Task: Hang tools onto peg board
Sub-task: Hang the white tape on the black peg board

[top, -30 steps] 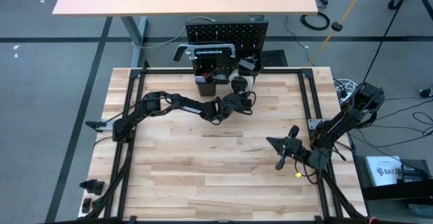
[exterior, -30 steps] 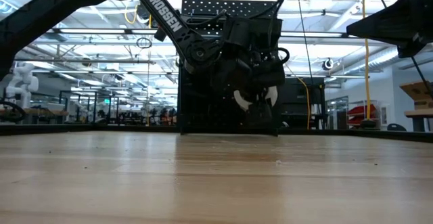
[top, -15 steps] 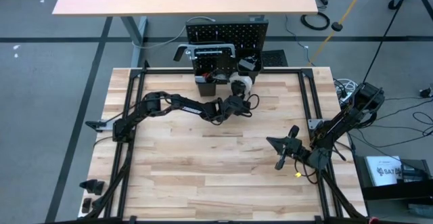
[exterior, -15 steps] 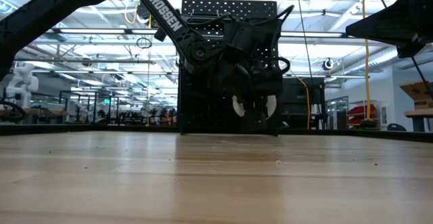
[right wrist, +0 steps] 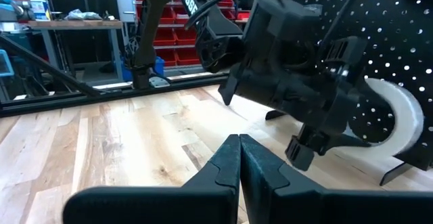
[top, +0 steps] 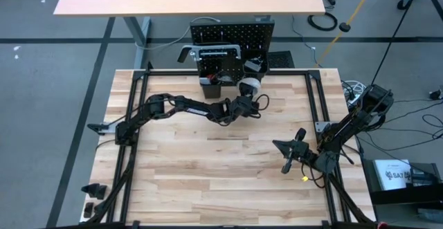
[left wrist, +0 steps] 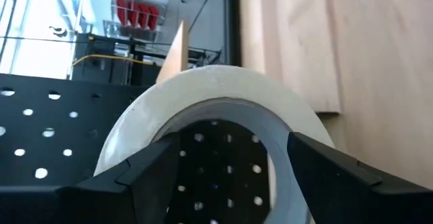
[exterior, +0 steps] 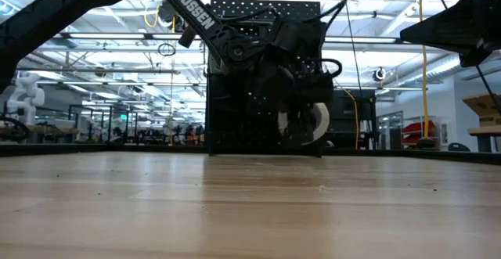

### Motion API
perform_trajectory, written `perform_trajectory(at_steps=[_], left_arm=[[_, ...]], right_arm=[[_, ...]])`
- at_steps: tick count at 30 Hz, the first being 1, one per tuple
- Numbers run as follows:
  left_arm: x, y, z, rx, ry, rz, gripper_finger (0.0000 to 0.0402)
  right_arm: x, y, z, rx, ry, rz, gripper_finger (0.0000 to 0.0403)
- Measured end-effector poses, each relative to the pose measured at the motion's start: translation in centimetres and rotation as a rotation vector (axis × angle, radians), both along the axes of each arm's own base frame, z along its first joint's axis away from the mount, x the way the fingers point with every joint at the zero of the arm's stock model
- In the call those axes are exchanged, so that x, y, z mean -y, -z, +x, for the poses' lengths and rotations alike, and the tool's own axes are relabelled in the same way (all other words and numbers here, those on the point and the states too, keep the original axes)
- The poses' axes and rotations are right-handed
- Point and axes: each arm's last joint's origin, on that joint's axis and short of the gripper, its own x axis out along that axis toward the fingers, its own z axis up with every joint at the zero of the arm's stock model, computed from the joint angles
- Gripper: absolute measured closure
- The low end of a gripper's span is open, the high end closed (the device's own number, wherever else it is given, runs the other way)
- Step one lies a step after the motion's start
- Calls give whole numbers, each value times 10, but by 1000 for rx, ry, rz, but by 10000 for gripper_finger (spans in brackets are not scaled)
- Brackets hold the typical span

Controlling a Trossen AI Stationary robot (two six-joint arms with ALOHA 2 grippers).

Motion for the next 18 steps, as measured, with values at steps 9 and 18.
perform_trajectory(at_steps=[9, 18], left_arm=[[-7, -5, 1, -2, -17, 1, 123], [-10, -3, -1, -33, -32, 0, 123]], right_arm=[[0, 0, 0, 0, 0, 0, 403], [0, 0, 0, 0, 0, 0, 403]])
